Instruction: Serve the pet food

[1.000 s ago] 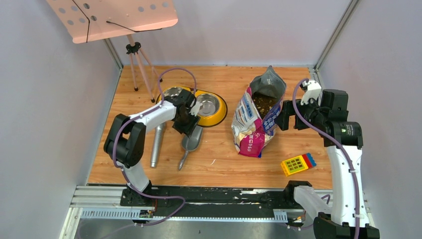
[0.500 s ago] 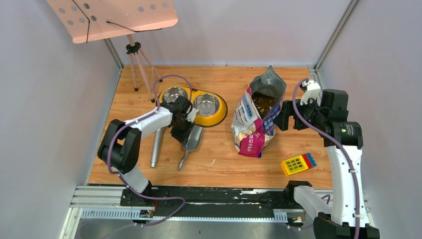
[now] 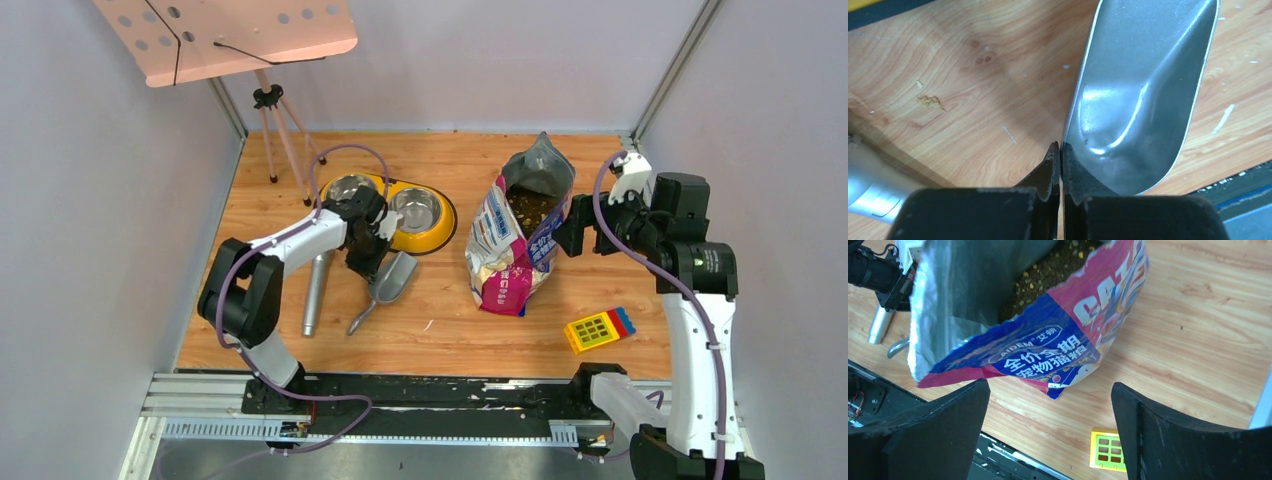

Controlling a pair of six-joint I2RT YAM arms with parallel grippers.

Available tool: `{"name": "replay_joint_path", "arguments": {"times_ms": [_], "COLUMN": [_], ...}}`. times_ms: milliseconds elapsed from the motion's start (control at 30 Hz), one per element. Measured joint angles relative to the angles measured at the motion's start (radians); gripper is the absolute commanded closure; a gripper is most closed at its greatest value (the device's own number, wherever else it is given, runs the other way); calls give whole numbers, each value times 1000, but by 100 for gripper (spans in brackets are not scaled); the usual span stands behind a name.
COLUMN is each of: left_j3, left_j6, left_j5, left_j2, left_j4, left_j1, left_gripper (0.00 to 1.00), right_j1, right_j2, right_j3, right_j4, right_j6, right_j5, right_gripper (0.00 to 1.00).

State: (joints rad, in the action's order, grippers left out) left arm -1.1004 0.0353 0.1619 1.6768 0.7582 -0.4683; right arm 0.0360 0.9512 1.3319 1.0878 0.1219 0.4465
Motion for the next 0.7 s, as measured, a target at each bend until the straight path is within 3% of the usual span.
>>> {"name": "replay_joint_path", "arguments": {"times_ms": [367, 700], "left_j3": [-222, -512], "left_j6": [-109, -453], "left_j5": [134, 177], "left_j2": [-201, -256], "left_j4": [82, 126], "left_j1": [-24, -184], "left_gripper": [100, 100], "right_j1": [0, -21], "right_j2": [142, 333], "right_j3": [343, 529], "right_j4": [26, 37], "right_j6": [5, -41], "right_j5": [79, 344], "right_gripper": [11, 16]}}
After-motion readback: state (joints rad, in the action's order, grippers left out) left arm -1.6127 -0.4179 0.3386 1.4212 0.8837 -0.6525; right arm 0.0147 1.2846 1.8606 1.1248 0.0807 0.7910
